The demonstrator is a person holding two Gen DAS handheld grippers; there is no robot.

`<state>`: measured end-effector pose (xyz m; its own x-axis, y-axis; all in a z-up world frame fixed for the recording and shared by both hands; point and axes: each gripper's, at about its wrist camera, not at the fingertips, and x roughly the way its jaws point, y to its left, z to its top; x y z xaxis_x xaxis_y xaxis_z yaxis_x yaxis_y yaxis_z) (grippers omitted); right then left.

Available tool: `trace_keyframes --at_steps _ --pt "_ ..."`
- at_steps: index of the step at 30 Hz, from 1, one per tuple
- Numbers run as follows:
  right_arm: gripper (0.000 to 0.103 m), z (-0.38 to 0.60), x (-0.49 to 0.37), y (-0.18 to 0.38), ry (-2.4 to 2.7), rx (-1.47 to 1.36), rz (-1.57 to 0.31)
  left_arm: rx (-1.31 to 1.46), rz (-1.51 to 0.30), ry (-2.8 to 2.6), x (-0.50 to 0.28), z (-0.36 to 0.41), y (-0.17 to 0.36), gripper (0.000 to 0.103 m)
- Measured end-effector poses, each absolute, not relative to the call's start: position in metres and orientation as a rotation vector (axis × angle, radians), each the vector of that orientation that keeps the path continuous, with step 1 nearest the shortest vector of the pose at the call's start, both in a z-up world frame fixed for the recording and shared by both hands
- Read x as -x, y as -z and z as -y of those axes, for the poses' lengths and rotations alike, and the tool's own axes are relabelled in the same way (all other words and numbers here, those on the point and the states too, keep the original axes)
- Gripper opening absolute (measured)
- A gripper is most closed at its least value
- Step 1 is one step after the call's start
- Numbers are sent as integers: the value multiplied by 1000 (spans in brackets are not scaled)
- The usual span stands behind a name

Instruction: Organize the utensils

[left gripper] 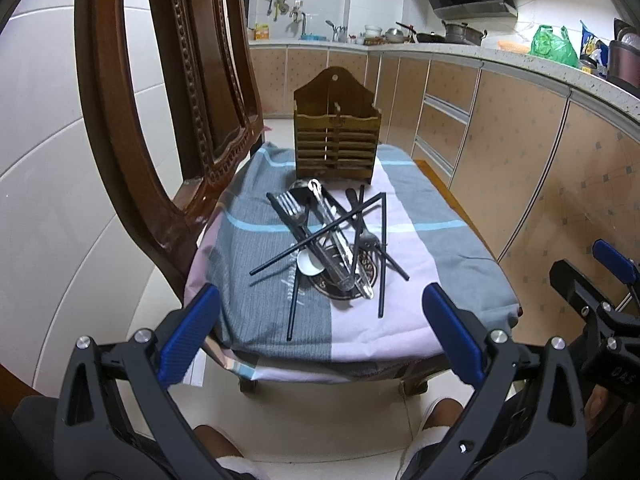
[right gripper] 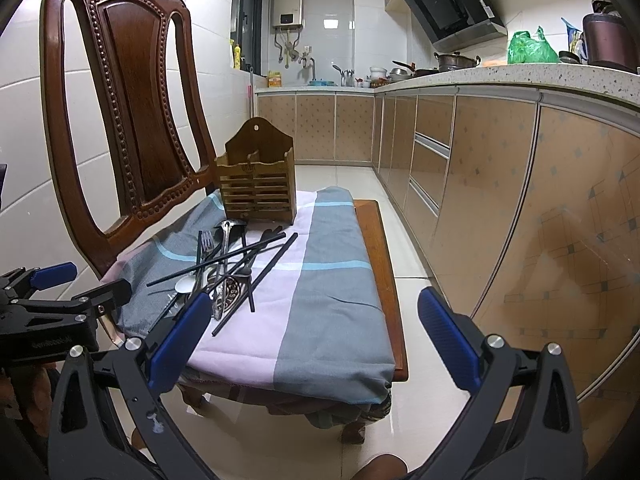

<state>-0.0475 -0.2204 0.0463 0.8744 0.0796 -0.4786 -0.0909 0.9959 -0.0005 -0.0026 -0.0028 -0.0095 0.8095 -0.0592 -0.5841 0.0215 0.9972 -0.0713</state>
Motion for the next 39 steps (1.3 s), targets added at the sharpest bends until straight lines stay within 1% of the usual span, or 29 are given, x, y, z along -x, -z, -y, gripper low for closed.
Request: trace_keyframes --at_steps 7,9,11,14,17,19,24,27,28,29,30,31,32,33,35,37,39 --pt "100 215 49 -47 -125 34 -495 173 -595 66 1 -8 21 99" --pt "100 218 49 -49 -134 21 -475 143 -587 41 1 -6 22 99" --pt "100 223 45 -53 -147 -11 -475 115 -621 63 -2 -2 25 99" --pt "100 225 24 -61 -170 -18 -540 92 -672 94 -7 4 22 99" --pt "100 226 -8 -73 -202 -49 -601 -12 -695 78 -18 12 8 99" --pt "100 224 -41 -82 -225 -84 -676 -45 -677 82 -27 14 -6 99" --pt "100 227 -122 -88 -247 -253 -794 80 -637 134 -62 -4 -60 99" --pt "99 224 -167 -75 -291 -391 -874 105 -548 136 -91 -11 -98 99" --pt "92 222 -183 -63 -298 -450 -904 98 -529 132 -97 -11 -103 99" --pt "78 220 -192 -54 -298 -484 -932 93 -513 137 -106 -12 -106 99" --pt "67 219 -200 -42 -297 -529 -965 98 -503 146 -115 -13 -106 99" --pt "50 218 -209 -24 -288 -586 -1010 109 -495 147 -120 -16 -103 99" --pt "44 218 -213 -13 -276 -615 -1035 126 -491 143 -126 -20 -98 99" --pt "43 218 -217 -1 -270 -648 -1054 146 -490 143 -131 -24 -91 99" --pt "36 216 -226 15 -269 -694 -1092 203 -520 156 -143 -34 -71 99" --pt "36 213 -235 26 -277 -747 -1109 209 -575 158 -159 -36 -56 99" --pt "36 208 -241 32 -275 -758 -1116 182 -593 169 -165 -33 -50 99"
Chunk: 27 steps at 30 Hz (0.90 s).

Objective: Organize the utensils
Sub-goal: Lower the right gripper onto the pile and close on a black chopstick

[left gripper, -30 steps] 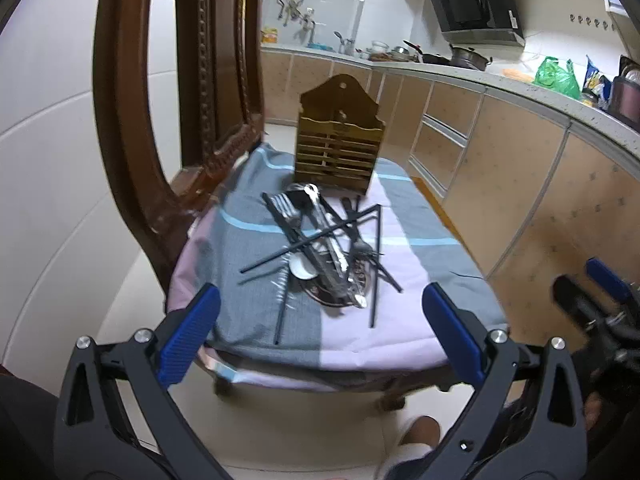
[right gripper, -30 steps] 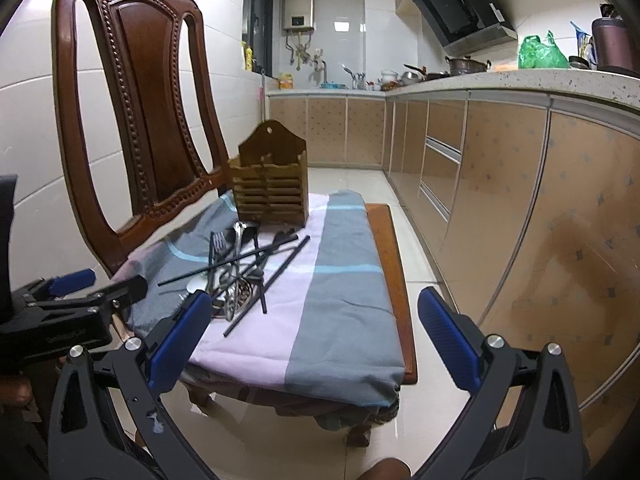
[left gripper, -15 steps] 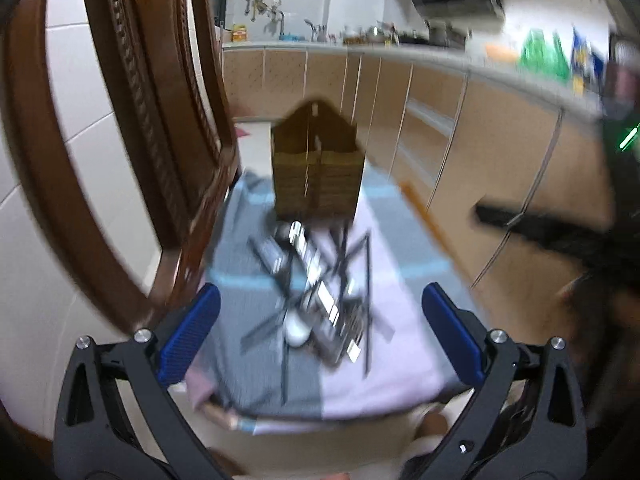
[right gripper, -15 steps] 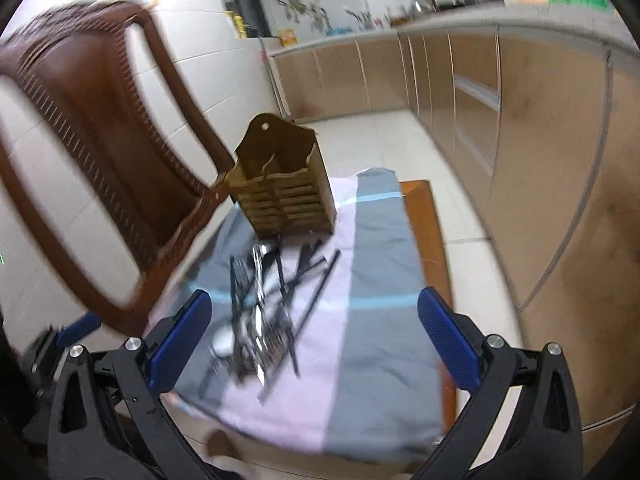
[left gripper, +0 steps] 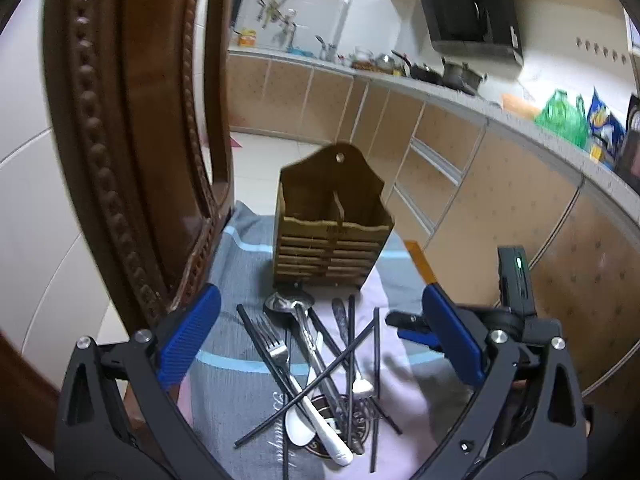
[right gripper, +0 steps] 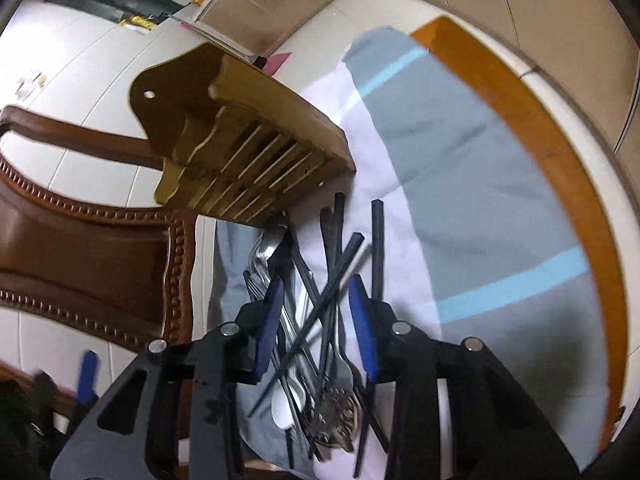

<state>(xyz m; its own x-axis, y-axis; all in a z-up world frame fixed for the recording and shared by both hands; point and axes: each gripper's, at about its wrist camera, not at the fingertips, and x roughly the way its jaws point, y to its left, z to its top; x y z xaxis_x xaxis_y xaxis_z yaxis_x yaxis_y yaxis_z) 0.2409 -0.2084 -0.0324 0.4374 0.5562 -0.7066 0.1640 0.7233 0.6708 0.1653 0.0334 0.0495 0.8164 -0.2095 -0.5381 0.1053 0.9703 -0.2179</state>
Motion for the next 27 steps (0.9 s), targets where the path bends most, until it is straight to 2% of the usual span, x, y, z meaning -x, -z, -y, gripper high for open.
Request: trace_keyframes --at_steps 4,11,14,18,27 --pt "35 207 -251 50 -243 -803 -1162 156 -585 177 -171 -29 -49 99" --pt "28 203 -266 65 -218 -814 -1181 187 -603 172 -176 -34 -48 99" --pt "18 202 -273 70 -214 -800 -1175 179 -602 165 -176 -35 -47 99" --pt "11 201 -276 78 -229 -802 -1176 175 -618 154 -179 -35 -43 99" --pt "8 210 -275 90 -262 -866 -1205 187 -637 133 -178 -40 -37 99"
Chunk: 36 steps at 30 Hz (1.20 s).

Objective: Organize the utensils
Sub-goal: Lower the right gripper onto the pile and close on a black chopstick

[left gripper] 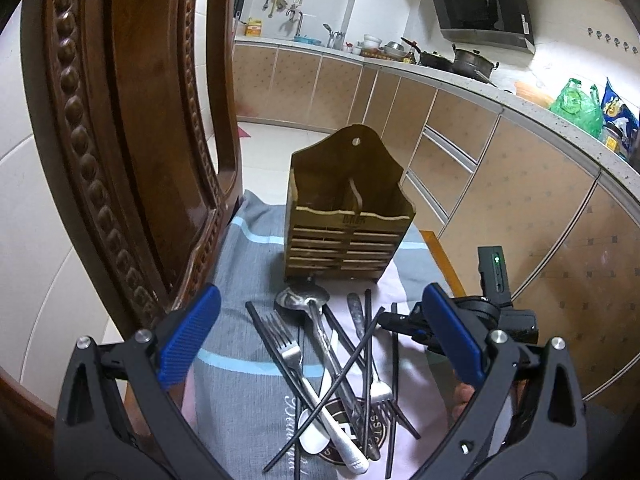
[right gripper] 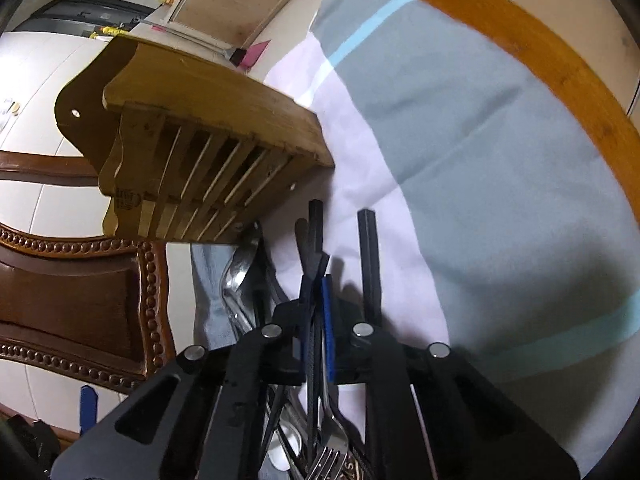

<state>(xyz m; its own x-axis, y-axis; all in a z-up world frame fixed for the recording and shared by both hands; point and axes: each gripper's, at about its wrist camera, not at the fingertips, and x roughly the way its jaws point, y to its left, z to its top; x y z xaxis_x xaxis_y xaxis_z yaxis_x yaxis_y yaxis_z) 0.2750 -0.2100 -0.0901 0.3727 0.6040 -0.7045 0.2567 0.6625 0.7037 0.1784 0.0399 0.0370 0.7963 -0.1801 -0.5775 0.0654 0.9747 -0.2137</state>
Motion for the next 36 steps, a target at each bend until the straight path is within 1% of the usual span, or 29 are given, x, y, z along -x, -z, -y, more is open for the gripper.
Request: trace_keyframes --at_steps 3,8,10,12,15,19,22,24,31,36 --pt "13 213 -274 97 -245 -899 -1213 183 -638 132 -177 -40 -36 99" --pt "13 214 -277 104 -230 -924 -1207 180 -644 137 -177 -38 -36 99" --pt "17 215 -278 106 -232 -940 -1206 178 -643 139 -177 -38 -36 99" --pt "25 217 -278 106 -226 -947 -1192 179 -642 140 -177 -38 -36 99" --pt "32 213 -278 102 -217 -924 -1169 182 -642 137 -176 -40 -37 99" --pt "32 198 -281 96 -235 -837 -1162 191 -645 134 -177 -42 -37 99" --pt "32 179 -283 86 -217 -685 -1142 185 -646 136 -176 -41 -37 99" --pt "32 174 -281 83 -216 -640 -1142 180 -648 138 -176 -41 -36 99" --pt "32 161 -273 86 -235 -613 -1191 194 -651 134 -177 -47 -36 99" --pt "31 160 -277 87 -225 -606 -1194 182 -654 142 -176 -45 -36 99"
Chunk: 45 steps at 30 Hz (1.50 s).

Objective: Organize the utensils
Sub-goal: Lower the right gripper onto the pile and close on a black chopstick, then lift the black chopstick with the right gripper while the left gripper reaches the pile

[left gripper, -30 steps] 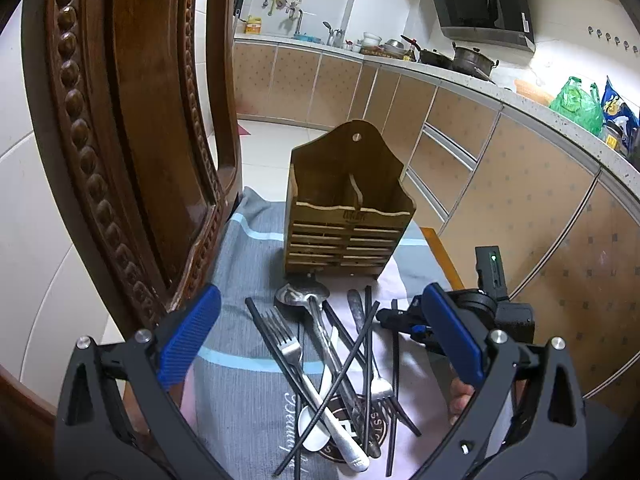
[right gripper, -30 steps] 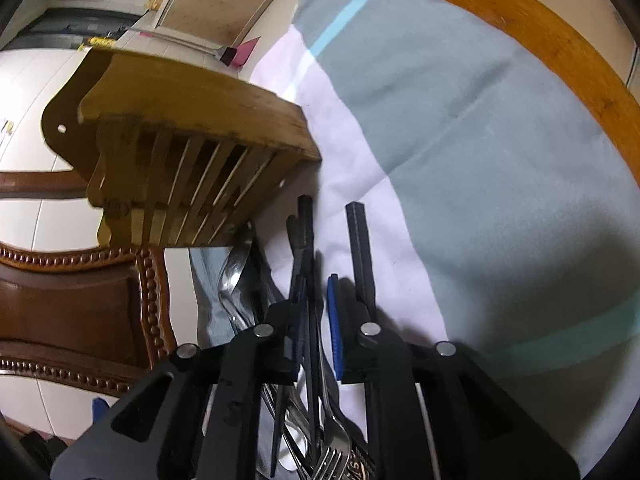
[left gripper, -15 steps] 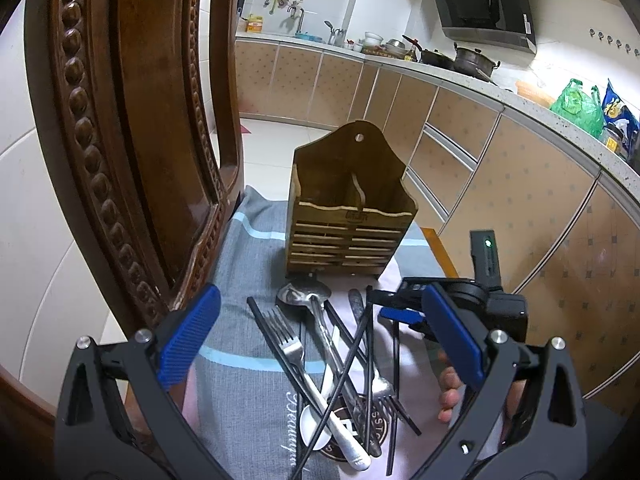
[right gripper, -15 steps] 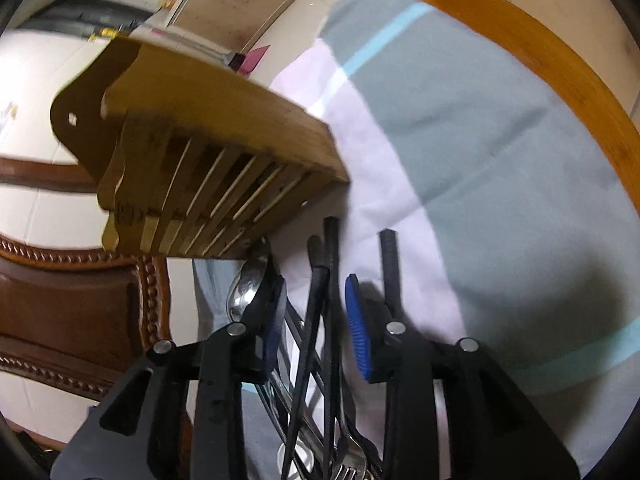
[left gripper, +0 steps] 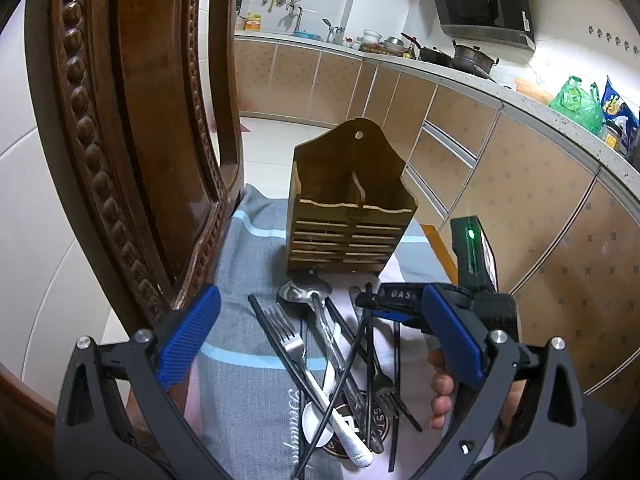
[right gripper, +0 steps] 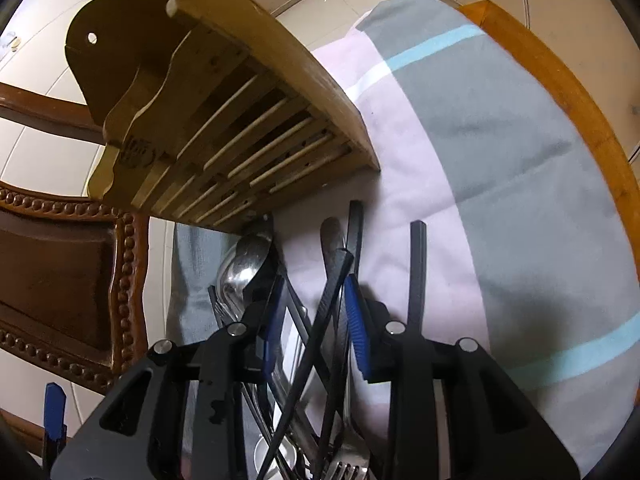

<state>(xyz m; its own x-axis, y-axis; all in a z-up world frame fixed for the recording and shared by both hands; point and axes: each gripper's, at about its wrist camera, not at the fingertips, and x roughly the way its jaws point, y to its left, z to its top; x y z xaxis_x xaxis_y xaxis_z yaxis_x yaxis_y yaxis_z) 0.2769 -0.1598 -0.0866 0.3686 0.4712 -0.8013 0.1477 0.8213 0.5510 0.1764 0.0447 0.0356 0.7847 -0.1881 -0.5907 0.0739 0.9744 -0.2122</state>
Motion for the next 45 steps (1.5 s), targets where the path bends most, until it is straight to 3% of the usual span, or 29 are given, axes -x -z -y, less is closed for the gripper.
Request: trace_keyframes --at_steps 7,14,18,28,32,45 --pt "29 138 -285 92 -212 -534 -1212 192 -660 136 -176 -49 -35 99" --pt "11 137 -292 96 -193 -496 -1197 194 -667 131 -176 -53 -33 99" --pt "10 135 -297 96 -200 -440 -1204 203 -669 132 -177 -53 -33 99" --pt "11 80 -300 90 -154 -3 -1137 205 -678 124 -179 -54 -31 99" --pt "10 79 -302 91 -168 -48 -1120 195 -681 121 -179 -54 -31 99" --pt "7 154 -225 -39 -372 -303 -730 113 -781 122 -183 -40 -11 99"
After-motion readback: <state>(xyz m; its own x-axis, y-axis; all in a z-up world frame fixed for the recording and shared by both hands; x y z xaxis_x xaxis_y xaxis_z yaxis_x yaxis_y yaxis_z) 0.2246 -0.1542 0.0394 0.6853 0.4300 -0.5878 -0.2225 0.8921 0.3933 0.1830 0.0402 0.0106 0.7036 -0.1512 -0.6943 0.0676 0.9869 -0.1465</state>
